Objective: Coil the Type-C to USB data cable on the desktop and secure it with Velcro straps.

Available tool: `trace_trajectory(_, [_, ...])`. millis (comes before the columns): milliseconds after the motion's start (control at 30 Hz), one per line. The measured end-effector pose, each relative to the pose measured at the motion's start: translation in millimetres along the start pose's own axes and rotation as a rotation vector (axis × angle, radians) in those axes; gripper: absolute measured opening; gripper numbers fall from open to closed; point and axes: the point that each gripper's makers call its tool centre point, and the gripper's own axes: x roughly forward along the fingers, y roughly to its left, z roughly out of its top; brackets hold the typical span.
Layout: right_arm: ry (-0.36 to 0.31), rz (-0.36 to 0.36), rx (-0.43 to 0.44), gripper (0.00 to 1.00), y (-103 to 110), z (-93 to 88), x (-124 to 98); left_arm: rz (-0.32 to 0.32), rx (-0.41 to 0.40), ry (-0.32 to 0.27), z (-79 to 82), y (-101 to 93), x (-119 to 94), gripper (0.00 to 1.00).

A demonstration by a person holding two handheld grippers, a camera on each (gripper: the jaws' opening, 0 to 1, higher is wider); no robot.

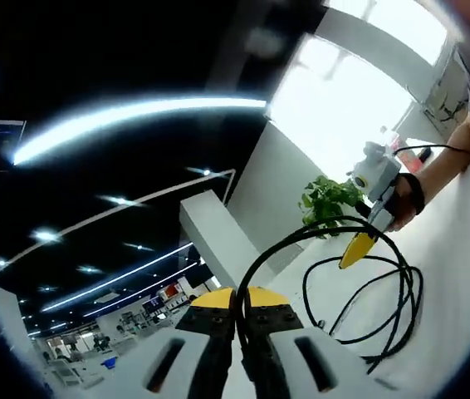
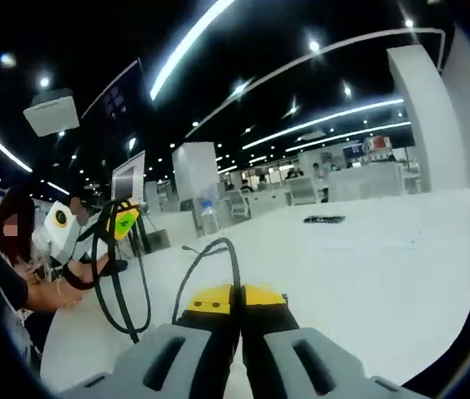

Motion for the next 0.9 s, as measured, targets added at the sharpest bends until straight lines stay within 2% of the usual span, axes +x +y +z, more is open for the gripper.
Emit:
trace_trajectory(67, [-0.053, -0.008, 0.009, 0.02, -1, 14.3, -5, 0.001, -0.005, -0.005, 1.2, 0.6, 0, 0.05])
trace_trajectory(167, [-0.152, 0.021, 0.049, 0.02, 3, 36.9, -13, -0.001, -0.008, -0.013, 3.0, 0.3, 0, 0.05])
trace_trajectory(233, [-0.184, 0.035, 0.066, 0.02, 5, 45.9, -17, -0.002, -0.007, -0.016, 4.0, -0.4, 0, 0.05])
trace_trajectory(500, [-0.171, 0.041, 0.05, 0.02, 12, 40.1, -12, -0.027, -0.001, -0.025, 5.8, -10.8, 1, 0.05])
trace_trajectory(900, [-0.157, 0.115, -0.002, 0.02, 43, 32.7, -7, -0.085, -0.003, -0.01, -1.7, -29.8, 4, 0.05])
